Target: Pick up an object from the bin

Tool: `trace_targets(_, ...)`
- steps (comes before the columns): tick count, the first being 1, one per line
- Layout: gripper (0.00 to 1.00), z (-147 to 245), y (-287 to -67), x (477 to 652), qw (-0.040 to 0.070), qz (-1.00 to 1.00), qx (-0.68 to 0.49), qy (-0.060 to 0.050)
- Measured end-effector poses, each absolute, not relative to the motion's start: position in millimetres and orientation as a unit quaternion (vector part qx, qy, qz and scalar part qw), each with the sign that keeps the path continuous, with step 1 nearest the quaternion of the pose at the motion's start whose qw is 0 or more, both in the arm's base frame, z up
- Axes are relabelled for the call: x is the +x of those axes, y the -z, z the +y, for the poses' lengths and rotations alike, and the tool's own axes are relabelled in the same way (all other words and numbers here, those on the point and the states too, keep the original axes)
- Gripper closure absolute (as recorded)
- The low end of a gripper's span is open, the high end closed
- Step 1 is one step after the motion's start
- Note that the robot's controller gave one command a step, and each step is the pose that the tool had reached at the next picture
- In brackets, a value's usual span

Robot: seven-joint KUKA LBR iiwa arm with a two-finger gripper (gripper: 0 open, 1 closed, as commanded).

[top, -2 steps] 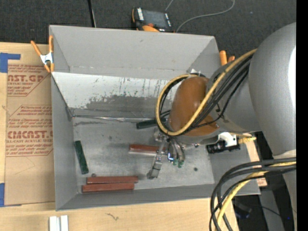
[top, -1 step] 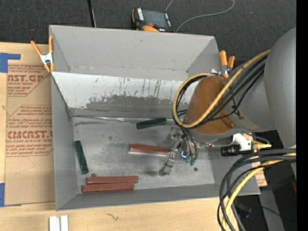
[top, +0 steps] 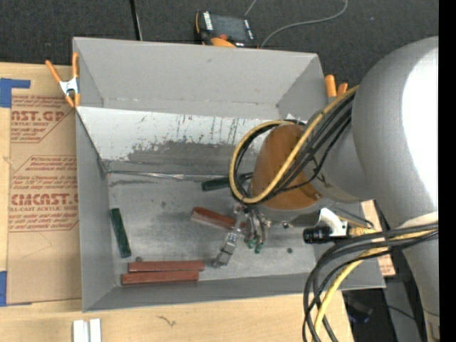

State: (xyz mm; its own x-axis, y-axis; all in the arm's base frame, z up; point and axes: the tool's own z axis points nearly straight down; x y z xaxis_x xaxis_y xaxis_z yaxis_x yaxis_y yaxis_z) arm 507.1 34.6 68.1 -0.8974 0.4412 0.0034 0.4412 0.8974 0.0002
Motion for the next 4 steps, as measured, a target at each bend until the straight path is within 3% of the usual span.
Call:
trace_targets(1, 0.0, 70, -69, 509.1, 0.0, -0.958, -0.286, 0.001)
trace_targets(2, 1.0, 69, -70, 509.2, 0.0, -0.958, -0.286, 0.0)
trace_targets(4, 1.0, 70, -97, 508.6, 0.0, -0.958, -0.286, 0.0)
